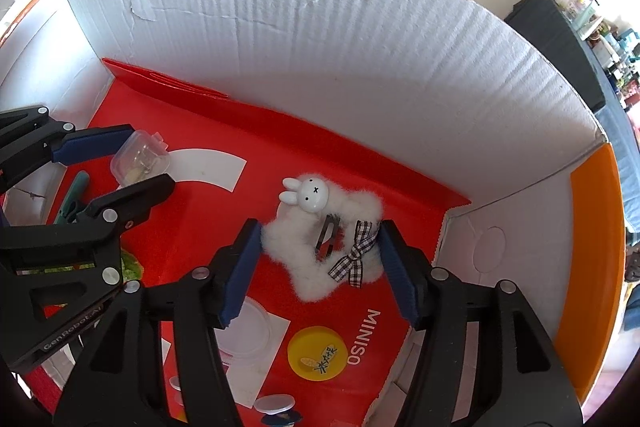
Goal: Organize objects
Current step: 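Lower and release the clear box with the left tool while the right tool releases the bunny, then withdraw both open tools up out of the box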
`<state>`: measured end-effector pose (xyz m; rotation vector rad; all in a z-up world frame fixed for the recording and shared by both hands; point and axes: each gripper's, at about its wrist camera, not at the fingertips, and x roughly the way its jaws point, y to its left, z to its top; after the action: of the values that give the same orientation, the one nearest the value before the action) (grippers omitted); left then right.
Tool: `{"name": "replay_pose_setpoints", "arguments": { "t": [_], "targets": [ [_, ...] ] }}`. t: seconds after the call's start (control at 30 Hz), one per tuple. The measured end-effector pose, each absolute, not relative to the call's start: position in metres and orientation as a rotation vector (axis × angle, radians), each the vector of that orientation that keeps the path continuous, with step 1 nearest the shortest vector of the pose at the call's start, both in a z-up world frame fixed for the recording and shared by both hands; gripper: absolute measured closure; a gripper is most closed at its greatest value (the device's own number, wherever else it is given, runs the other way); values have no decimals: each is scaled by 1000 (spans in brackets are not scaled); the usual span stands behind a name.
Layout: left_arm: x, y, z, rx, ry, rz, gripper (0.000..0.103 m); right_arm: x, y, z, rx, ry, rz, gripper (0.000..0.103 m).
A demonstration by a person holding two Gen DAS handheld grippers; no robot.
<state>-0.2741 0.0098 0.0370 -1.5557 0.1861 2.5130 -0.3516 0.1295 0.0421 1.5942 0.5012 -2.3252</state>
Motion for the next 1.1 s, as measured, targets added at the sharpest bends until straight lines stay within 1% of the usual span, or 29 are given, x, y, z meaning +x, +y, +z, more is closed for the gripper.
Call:
{"name": "replay_pose_setpoints", "arguments": {
  "t": [0.17,0.2,0.37,0.47,0.77,1.03,1.1],
  "targets": [
    [-269,5,39,-1556,172,2511,61,-353,128,45,1596,506,-2327,45],
    [-282,10,43,-1555,175,2513,61,-350,125,45,1596,504,-2328,45],
    [-275,7,48,-1546,175,2519,60,-352,124,49,1596,494,-2334,44],
    [-270,5,52,-1537,177,2527,58,-353,123,52,1590,496,-2341,44],
    [-259,-3,64,-1515,179,2535,58,-354,120,62,1581,496,-2349,44],
    [-234,-17,76,-1488,147,2543,58,-347,119,80,1545,471,-2375,44],
    [-245,-36,78,-1477,138,2547,58,-341,122,86,1534,466,-2382,44]
  ]
}}
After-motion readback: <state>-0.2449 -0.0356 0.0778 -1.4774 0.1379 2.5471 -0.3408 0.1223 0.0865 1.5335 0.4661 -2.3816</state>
